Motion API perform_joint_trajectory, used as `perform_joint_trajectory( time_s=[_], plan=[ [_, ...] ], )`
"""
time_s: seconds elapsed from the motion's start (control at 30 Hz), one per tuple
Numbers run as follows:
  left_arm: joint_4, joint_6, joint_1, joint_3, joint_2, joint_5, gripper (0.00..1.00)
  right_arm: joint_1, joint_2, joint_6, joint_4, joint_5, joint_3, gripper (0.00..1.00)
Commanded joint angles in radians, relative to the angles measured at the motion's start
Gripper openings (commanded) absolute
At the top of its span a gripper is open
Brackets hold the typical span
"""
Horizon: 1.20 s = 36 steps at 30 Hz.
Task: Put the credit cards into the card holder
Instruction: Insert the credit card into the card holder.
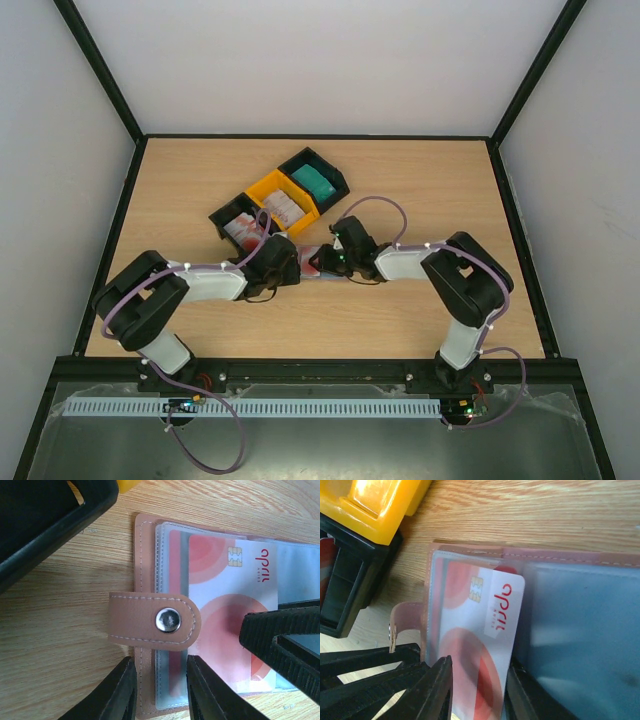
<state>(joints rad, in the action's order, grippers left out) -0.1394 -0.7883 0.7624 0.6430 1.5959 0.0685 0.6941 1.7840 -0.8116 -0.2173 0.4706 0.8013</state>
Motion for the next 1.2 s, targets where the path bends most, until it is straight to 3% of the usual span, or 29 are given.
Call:
perform_joint_trajectory(
  time_s=[0.0, 0.67, 0.87, 1.17],
  plan=[
    [0.036, 0.008, -0.003, -0.006, 0.029, -0.022, 0.3, 0.022, -0.002, 0.025, 0.202, -0.111, -0.003, 0.3],
    [0.007, 0.021, -0.004, -0.012, 0.027, -0.062, 0.3, 0.082, 0.076, 0.05, 0.243, -0.109, 0.091, 0.32],
    [-0.007, 0.021, -0.003, -0.022, 0.019, -0.072, 0.34, 0.084, 0.069, 0.042, 0.202, -0.087, 0.079, 0.33],
    [-0.009, 0.018, -0.008, -0.035, 0.009, -0.068, 0.31, 0.085, 0.012, 0.024, 0.273, -0.22, 0.078, 0.4]
  ],
)
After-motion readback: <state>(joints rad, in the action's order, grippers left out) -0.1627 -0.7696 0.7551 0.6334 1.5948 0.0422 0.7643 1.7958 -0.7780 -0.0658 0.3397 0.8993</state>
